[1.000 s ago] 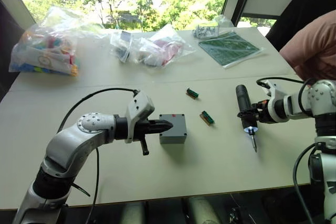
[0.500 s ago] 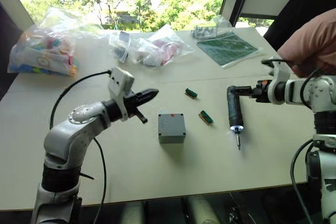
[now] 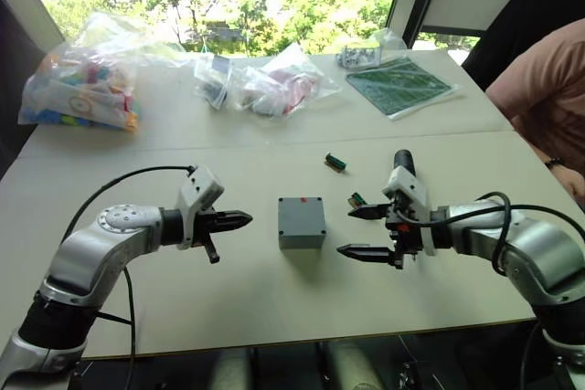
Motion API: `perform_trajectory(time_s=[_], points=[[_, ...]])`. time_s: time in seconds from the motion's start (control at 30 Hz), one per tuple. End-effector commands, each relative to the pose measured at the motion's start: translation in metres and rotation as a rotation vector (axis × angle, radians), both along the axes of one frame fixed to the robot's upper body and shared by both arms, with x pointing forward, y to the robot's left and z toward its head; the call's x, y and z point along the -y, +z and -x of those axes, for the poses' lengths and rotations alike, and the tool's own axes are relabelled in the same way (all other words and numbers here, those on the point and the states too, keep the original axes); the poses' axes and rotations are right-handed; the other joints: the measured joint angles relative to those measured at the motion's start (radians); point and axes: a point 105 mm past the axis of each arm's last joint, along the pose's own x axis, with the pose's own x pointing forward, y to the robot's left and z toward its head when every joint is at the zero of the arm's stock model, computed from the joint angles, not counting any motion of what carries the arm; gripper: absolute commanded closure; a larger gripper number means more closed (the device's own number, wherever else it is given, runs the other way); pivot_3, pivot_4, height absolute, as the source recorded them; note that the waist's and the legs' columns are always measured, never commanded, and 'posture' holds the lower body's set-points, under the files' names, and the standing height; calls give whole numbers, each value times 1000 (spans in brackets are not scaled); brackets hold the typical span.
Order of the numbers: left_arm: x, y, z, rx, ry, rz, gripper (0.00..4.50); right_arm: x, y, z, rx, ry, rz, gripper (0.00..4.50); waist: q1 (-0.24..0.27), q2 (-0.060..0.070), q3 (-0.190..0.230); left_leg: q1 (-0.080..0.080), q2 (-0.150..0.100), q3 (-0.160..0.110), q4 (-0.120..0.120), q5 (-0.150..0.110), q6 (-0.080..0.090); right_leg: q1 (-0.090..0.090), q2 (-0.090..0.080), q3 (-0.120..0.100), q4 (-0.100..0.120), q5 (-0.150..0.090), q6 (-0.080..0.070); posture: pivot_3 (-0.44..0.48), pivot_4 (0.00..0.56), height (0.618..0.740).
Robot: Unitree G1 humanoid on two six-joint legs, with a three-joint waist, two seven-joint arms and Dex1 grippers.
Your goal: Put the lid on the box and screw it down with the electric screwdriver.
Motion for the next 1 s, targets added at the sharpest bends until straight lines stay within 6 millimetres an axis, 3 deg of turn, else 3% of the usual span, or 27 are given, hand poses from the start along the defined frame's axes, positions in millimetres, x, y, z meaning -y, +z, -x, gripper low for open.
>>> perform_trajectory(time_s=[0.03,0.1,0.33,0.53,0.73,0.83,1.0], points=[[4,-8,4,36,-48,-55,4500,-9,2,0,28,24,-11,40,-4,0,0,0,0,0,2,0,0,0,0,0,0,1,-1,0,150,740],[7,-8,5,48,-68,-56,4500,-11,1,0,27,27,-15,40,-2,0,0,0,1,-1,4,0,0,1,1,0,1,1,-1,0,150,740],[33,-7,-23,116,-82,-28,4500,-36,-12,12,3,143,12,40,18,-1,0,-1,0,-1,6,0,0,2,1,0,1,2,-2,0,150,740],[52,-3,-36,165,-129,-5,4500,-48,-3,24,-15,219,-8,40,24,-1,0,0,0,-2,6,0,0,2,2,0,3,3,-2,0,150,740],[30,-4,-45,199,-70,-72,4500,-30,11,16,61,161,37,40,22,-1,0,-1,0,-2,7,0,0,3,1,0,3,3,-2,0,150,740],[13,-14,-36,187,-75,-148,4500,-14,10,6,127,132,125,40,19,-1,0,0,0,-1,7,0,0,2,1,0,3,3,-2,0,150,740],[8,-19,-17,129,-100,-125,4500,-7,8,-16,194,90,156,40,21,-1,0,0,1,-1,7,0,0,2,1,0,3,2,-1,0,150,740]])
